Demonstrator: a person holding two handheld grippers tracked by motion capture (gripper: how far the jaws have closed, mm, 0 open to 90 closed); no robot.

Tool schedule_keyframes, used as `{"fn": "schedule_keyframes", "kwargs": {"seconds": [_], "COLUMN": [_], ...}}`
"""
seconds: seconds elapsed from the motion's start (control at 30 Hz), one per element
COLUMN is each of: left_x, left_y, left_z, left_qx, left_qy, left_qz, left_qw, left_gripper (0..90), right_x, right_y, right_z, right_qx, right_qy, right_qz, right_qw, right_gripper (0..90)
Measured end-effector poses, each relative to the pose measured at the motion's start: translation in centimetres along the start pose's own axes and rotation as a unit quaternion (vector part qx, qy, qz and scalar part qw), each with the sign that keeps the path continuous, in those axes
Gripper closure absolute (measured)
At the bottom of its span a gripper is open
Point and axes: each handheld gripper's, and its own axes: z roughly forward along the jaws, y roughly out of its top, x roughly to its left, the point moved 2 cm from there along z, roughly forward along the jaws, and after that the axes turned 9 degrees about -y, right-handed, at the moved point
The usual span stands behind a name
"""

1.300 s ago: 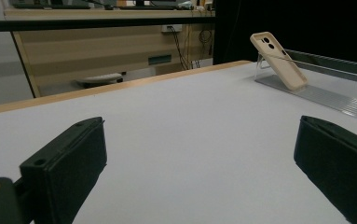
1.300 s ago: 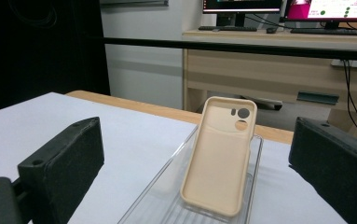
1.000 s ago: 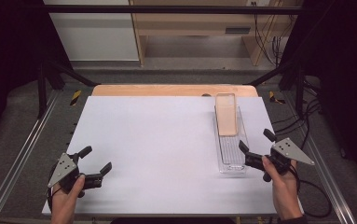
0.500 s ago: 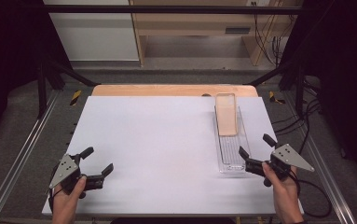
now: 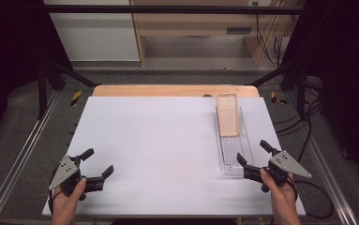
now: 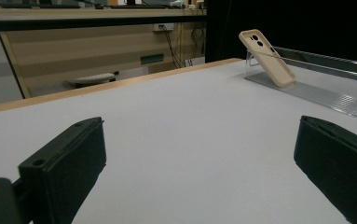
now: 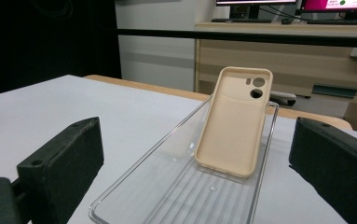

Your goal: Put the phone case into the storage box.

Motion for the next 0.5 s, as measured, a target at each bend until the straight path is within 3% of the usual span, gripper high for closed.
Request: {"fn": "schedule_keyframes", "kwargs": {"seconds": [0.5], "left_x": [-0.1], "left_y": [0.0], "left_z": [0.0], "left_qx": [0.000], "left_qy": [-0.002], "left_qz": [0.001], "left_qw": [1.0000], "left_gripper": [1.7], "right_x": [0.9], "right_y": [-1.2], "right_z": [0.0], "right_qx": [-0.007], "right_qy": [0.012], "right_qz": [0.000], "right_qw": [0.9999], "right_gripper": [3.3]}}
